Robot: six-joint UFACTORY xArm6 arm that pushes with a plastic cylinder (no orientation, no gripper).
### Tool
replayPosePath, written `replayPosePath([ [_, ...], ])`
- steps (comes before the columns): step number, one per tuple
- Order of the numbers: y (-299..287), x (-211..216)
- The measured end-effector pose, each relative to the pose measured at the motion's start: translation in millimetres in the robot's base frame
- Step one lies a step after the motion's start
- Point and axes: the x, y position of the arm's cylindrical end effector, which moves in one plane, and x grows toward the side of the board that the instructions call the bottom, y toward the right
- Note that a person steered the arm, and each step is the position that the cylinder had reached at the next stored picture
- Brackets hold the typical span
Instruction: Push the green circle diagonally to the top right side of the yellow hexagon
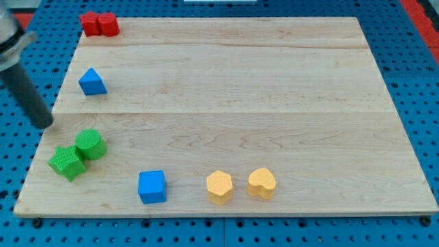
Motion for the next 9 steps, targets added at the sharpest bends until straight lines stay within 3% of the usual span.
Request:
replayPosePath([
  [1,-0.7,42.8],
  [2,26.3,46.1],
  [3,82.3,38.3],
  [5,73.0,30.7],
  [6,102.8,15.4],
  [8,256.6,2.3],
  [9,296.1,-0.3],
])
